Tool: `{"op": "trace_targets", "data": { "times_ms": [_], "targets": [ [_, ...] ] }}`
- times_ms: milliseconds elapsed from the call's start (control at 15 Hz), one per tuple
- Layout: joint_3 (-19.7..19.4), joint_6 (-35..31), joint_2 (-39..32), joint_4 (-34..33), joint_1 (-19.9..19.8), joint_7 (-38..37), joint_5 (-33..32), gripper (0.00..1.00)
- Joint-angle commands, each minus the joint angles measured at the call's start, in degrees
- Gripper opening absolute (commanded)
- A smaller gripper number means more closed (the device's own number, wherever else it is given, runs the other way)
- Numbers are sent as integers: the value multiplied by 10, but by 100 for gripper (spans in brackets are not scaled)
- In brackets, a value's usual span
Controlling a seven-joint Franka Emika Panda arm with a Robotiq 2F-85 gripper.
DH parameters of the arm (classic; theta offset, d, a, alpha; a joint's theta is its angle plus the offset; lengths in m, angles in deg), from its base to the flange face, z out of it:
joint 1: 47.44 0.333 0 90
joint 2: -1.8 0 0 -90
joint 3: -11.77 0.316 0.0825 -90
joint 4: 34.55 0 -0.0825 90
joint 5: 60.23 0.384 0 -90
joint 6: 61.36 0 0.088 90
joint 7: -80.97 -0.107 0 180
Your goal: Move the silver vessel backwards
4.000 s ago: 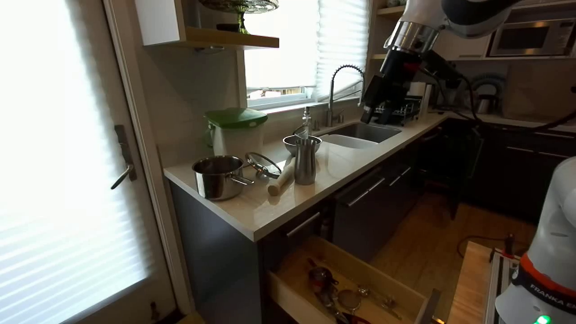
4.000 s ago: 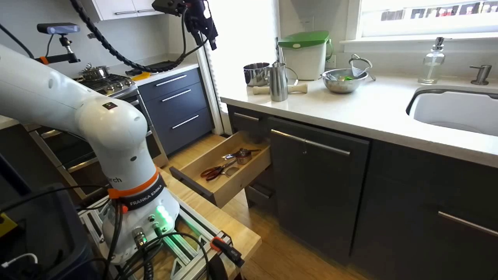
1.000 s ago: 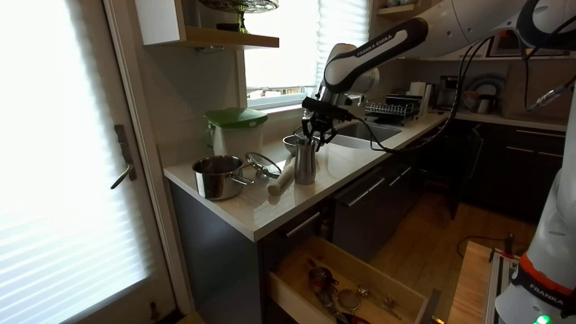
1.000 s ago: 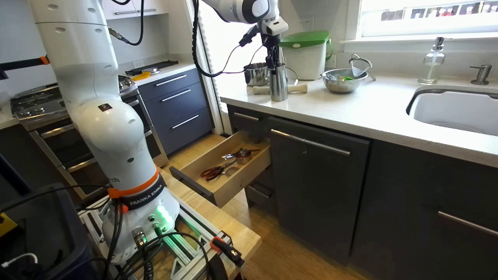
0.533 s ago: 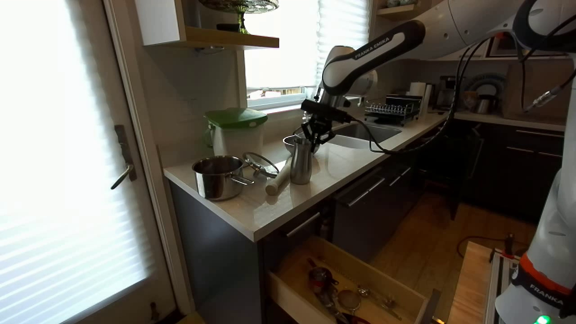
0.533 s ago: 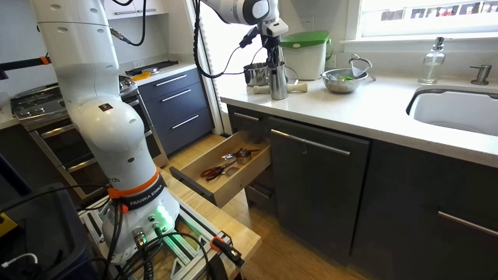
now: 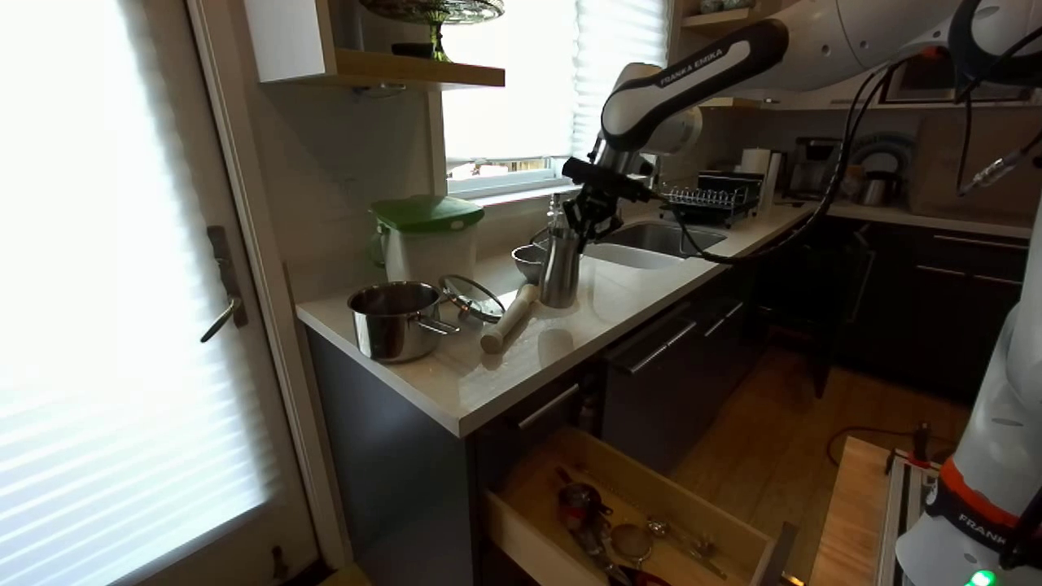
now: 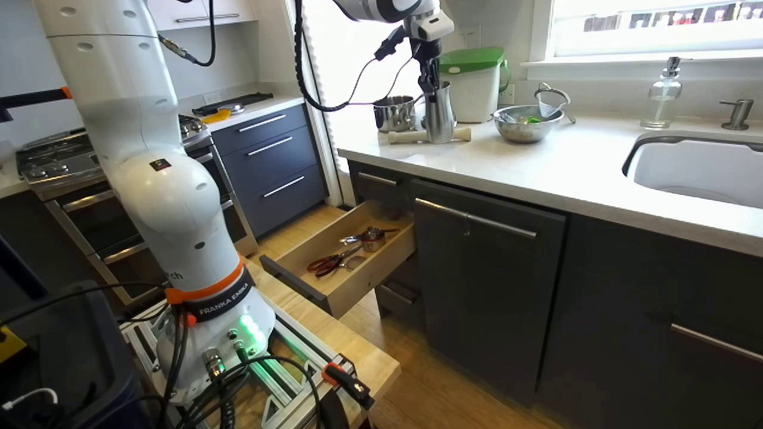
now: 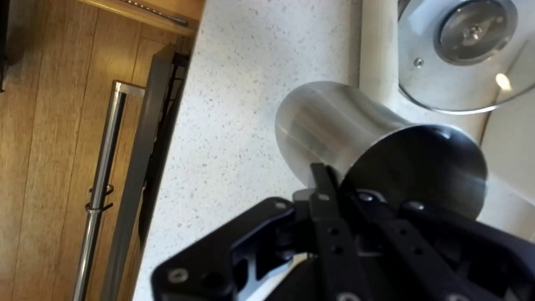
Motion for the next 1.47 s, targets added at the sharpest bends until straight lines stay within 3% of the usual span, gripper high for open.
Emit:
{"op": "trace_targets", "data": {
  "times_ms": [0, 267, 533, 1000, 1400],
  "targets": [
    [-7, 2, 8, -4, -4, 2, 11, 4],
    [-13, -13, 13, -16, -12, -7, 25, 1],
    [-24, -56, -66, -115, -17, -43, 20, 1],
    [-24, -31, -179, -272, -14, -39, 34, 1],
    [-8, -2, -235, -360, -16, -21, 47, 1]
  ]
}}
